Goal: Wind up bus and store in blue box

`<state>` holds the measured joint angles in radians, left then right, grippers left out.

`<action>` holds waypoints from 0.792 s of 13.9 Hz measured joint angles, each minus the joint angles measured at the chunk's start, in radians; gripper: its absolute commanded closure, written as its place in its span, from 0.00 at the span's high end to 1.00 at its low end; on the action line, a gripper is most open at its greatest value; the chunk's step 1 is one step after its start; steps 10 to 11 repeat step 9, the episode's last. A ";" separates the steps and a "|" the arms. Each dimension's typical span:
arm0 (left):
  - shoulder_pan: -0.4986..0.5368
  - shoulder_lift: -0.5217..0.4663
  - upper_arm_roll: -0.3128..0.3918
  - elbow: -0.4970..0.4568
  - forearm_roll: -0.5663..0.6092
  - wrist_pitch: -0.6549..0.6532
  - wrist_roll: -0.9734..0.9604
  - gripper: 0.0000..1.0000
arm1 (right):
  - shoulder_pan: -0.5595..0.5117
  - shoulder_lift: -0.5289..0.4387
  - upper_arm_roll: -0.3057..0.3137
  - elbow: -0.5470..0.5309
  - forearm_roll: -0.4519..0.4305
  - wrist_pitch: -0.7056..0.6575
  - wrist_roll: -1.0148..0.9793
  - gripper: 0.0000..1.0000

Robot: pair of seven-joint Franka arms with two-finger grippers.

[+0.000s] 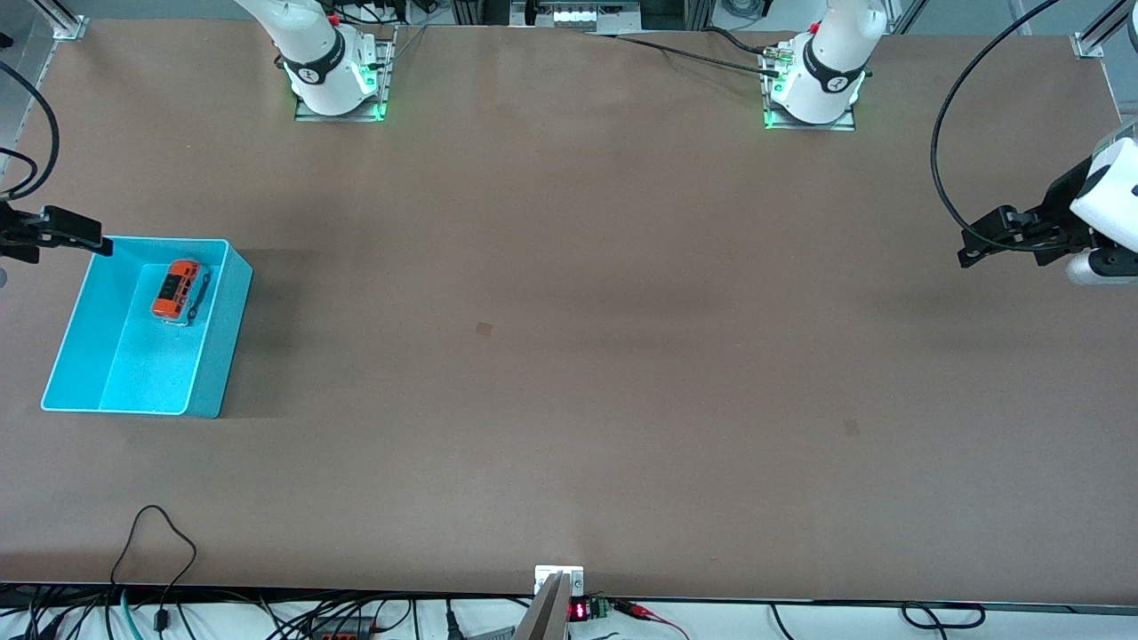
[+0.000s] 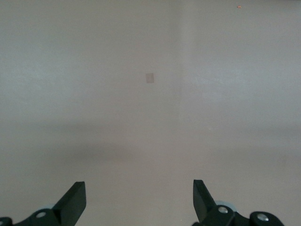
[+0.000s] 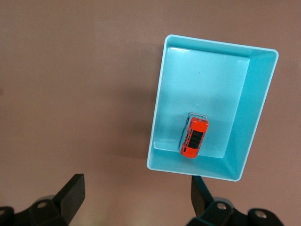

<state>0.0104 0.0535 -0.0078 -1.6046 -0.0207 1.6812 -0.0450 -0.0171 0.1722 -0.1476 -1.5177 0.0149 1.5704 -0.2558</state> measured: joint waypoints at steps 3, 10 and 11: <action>-0.018 0.000 0.016 0.000 0.000 0.000 0.000 1.00 | -0.018 0.000 0.006 0.001 0.000 0.000 0.009 1.00; -0.061 -0.004 0.065 0.000 0.000 0.000 -0.001 1.00 | -0.032 0.000 0.046 0.001 0.000 0.000 0.021 1.00; -0.061 -0.004 0.065 0.000 0.000 0.000 -0.001 1.00 | -0.032 0.000 0.046 0.001 0.000 0.000 0.021 1.00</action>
